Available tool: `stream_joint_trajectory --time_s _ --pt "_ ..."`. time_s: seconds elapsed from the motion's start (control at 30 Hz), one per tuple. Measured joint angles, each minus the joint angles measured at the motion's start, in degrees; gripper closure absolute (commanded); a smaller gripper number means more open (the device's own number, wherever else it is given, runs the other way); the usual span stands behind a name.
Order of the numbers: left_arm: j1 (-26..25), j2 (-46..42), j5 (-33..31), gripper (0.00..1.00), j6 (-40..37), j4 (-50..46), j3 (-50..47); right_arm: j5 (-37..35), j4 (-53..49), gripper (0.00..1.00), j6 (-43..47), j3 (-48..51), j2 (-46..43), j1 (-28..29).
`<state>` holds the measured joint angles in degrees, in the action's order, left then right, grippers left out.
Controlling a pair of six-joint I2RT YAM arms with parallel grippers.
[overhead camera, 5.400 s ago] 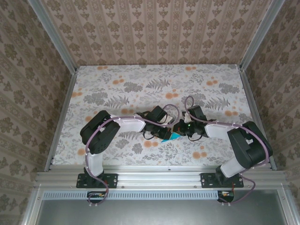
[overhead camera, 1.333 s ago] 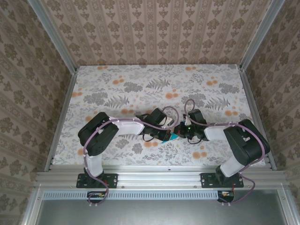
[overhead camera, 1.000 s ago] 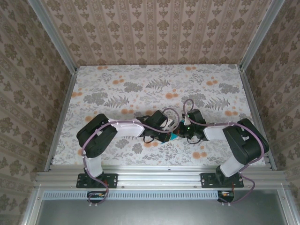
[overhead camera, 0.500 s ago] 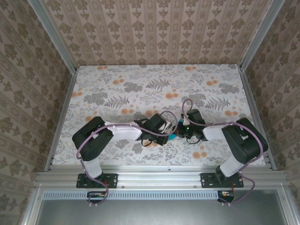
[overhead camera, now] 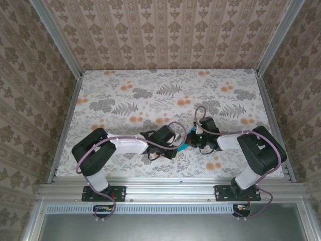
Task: Fold a paper plane with a square sheet of paper (pick it up from the middle)
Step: Fold the wing for the fifth time at the center of the table.
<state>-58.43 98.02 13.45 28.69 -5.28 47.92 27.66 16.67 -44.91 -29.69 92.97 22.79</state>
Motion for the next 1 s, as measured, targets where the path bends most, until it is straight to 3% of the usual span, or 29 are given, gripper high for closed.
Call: stream_joint_trajectory --time_s 0.4,0.63,0.8,1.0 --pt "-0.2 -2.2 0.4 1.0 0.5 -2.3 -1.5 -0.1 1.2 1.0 0.2 0.0 0.2 0.0" --pt "-0.5 -4.6 0.9 0.99 0.7 -10.8 -0.9 0.0 1.2 1.0 0.8 0.0 0.2 0.0" --pt "-0.4 -5.2 1.4 0.99 0.7 -17.7 2.6 -0.1 1.4 1.0 1.5 -0.3 0.4 0.0" --pt "2.4 -4.8 3.5 1.0 0.7 -16.7 7.9 0.0 1.5 1.0 1.5 -0.3 0.5 0.0"
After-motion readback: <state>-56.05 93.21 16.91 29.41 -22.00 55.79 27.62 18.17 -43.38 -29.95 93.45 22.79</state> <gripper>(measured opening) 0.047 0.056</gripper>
